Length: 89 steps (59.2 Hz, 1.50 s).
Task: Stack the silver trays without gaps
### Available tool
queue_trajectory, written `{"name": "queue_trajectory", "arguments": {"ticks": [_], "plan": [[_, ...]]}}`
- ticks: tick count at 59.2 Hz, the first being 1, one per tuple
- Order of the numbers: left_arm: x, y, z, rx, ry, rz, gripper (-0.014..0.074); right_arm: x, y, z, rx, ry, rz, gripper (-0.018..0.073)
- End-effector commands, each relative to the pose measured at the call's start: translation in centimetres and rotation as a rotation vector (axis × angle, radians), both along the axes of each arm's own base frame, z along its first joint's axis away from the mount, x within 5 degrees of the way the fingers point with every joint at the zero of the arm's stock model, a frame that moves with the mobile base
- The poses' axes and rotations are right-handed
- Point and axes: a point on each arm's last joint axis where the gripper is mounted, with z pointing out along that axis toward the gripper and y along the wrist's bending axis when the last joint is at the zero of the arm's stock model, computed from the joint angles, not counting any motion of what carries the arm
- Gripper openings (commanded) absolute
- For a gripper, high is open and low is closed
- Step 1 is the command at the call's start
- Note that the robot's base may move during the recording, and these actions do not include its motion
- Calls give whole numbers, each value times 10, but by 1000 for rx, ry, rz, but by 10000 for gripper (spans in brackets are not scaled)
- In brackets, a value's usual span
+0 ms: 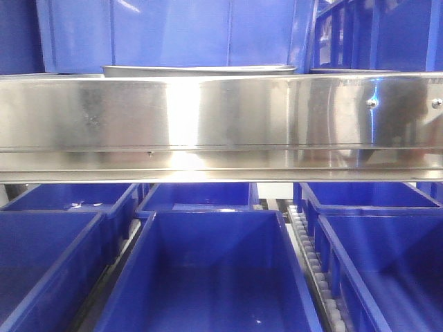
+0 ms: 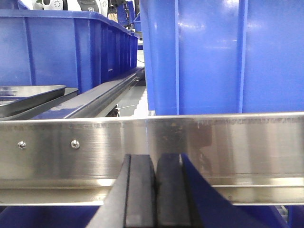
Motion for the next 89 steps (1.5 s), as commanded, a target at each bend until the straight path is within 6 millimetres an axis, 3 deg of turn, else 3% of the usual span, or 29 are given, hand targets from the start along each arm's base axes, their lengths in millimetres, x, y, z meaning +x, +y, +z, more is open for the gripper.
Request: {"name": "queue_trajectory", "arguments": {"ticks": [1, 15, 24, 40, 49, 89], "plan": [[-6, 2, -13, -15, -74, 22, 13, -1, 0, 3, -12, -34, -3, -81], [-5, 6, -79, -40, 54, 56, 13, -1, 0, 3, -12, -34, -3, -81], [-7, 6, -100, -48, 93, 56, 13, -1, 0, 3, -12, -35, -3, -81], [-10, 10, -111, -19, 47, 112, 13, -1, 0, 3, -12, -35, -3, -81], [-15, 11, -106, 22, -28, 124, 13, -1, 0, 3, -12, -37, -3, -81], [-17, 15, -114, 23, 44, 198, 13, -1, 0, 3, -12, -37, -3, -81]]}}
